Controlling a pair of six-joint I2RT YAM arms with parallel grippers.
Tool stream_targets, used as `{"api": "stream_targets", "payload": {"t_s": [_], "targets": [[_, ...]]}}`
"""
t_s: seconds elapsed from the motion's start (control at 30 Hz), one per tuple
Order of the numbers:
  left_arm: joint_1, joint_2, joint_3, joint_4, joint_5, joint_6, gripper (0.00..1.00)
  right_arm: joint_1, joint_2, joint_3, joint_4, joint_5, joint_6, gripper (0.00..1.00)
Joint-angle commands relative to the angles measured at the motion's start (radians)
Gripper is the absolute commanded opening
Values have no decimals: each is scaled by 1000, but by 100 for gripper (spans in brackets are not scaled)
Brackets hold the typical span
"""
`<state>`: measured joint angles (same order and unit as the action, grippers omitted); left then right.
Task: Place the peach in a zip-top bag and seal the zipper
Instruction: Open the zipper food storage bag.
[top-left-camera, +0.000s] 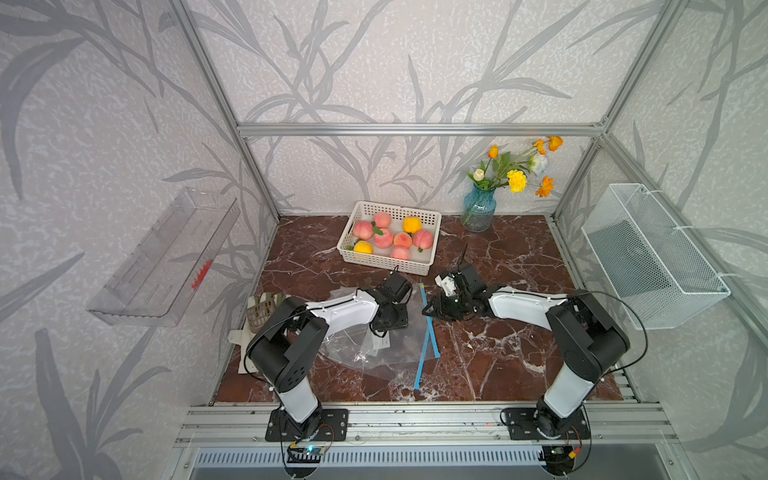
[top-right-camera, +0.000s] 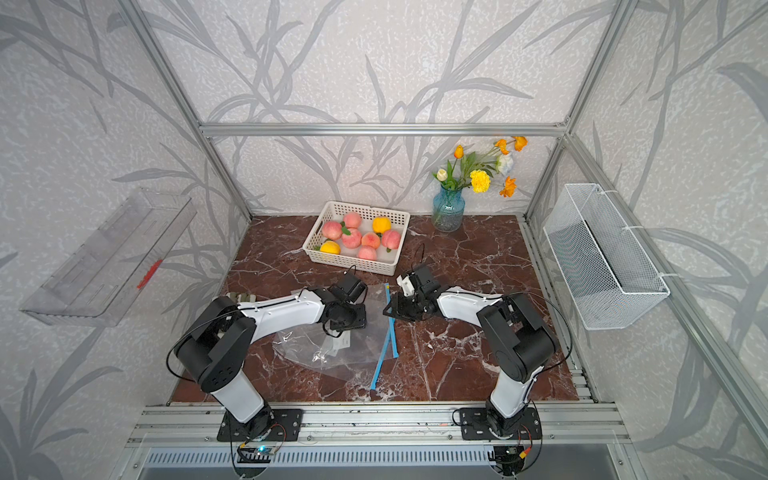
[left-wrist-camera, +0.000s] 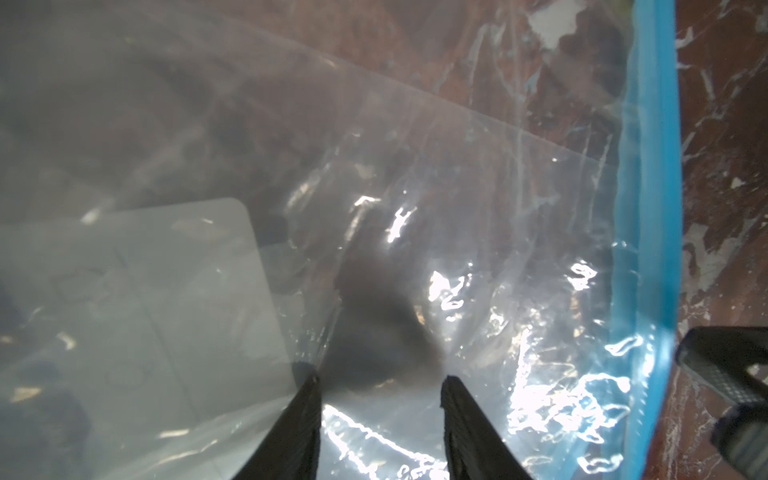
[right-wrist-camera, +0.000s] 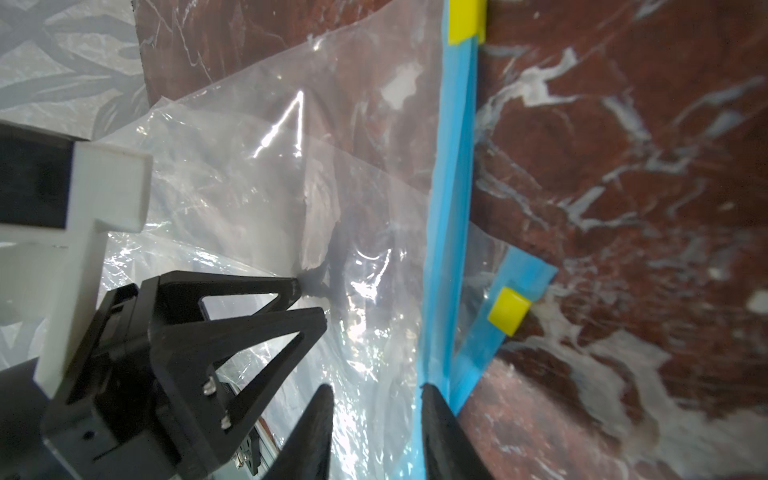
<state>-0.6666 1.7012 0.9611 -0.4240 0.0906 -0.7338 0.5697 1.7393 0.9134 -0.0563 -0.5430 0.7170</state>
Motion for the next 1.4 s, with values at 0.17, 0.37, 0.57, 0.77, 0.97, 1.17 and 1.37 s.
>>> {"api": "stream_targets", "payload": {"t_s": [0.17,0.37,0.57,0.77,0.97,1.17,1.37], "targets": [[0,43,-13,-62,-5,8,47,4,-26,-28,61,-65,12,33],[1,43,-13,-63,-2,8,47,4,-27,-14,-12,14,-18,35],[1,40,-18,-65,0,5,47,3,-3,19,-57,76,-41,40],[1,36,-19,-65,-1,5,47,4,7,6,-11,21,-33,32],[0,38,-19,-65,3,2,46,4,18,-1,15,-15,-29,33],[-1,37,-21,-63,8,0,46,4,17,-2,-1,19,-34,38],[-1,36,-21,-63,9,-1,46,4,37,2,2,8,-36,38]]}}
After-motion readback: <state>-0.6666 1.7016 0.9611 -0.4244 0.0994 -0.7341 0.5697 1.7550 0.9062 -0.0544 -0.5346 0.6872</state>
